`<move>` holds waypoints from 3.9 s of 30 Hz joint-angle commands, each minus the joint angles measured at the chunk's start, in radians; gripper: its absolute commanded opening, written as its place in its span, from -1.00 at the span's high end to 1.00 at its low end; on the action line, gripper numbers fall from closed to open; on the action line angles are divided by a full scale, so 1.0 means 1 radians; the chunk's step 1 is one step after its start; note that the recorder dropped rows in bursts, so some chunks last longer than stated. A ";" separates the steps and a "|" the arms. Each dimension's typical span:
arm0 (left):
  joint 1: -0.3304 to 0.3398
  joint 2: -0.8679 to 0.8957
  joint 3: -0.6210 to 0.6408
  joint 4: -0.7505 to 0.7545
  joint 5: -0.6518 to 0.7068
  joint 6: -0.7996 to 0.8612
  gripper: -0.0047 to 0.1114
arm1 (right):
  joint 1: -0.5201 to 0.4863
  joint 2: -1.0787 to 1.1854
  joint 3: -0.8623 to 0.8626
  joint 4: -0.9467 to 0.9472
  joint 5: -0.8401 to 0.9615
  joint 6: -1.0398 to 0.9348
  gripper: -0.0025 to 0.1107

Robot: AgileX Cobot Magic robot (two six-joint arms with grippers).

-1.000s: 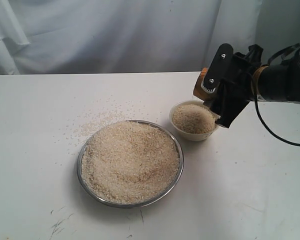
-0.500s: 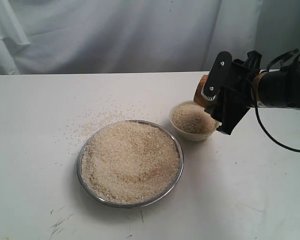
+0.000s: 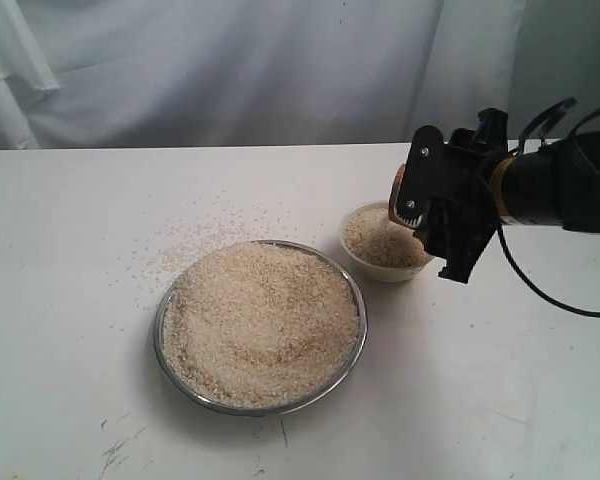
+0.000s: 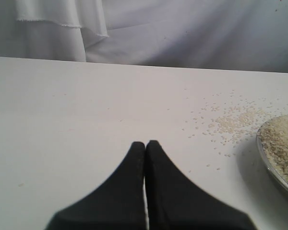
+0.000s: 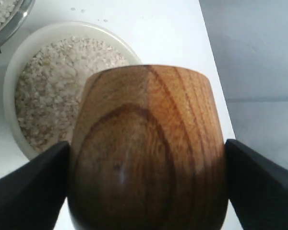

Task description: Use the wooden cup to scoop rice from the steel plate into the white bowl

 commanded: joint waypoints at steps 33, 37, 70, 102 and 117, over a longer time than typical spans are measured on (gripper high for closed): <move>-0.003 -0.004 0.005 0.001 -0.013 -0.001 0.92 | 0.070 0.024 -0.023 -0.062 0.160 -0.113 0.96; -0.003 -0.004 0.005 0.001 -0.013 -0.001 0.92 | 0.072 0.041 -0.047 -0.062 0.169 -0.113 0.96; -0.003 -0.004 0.005 0.001 -0.013 -0.001 0.92 | 0.130 0.037 -0.065 -0.087 0.289 -0.251 0.96; -0.003 -0.004 0.005 0.001 -0.013 -0.001 0.92 | 0.174 0.037 -0.086 -0.114 0.378 -0.391 0.96; -0.003 -0.004 0.005 0.001 -0.013 -0.001 0.92 | 0.195 0.037 -0.086 -0.128 0.403 -0.460 0.96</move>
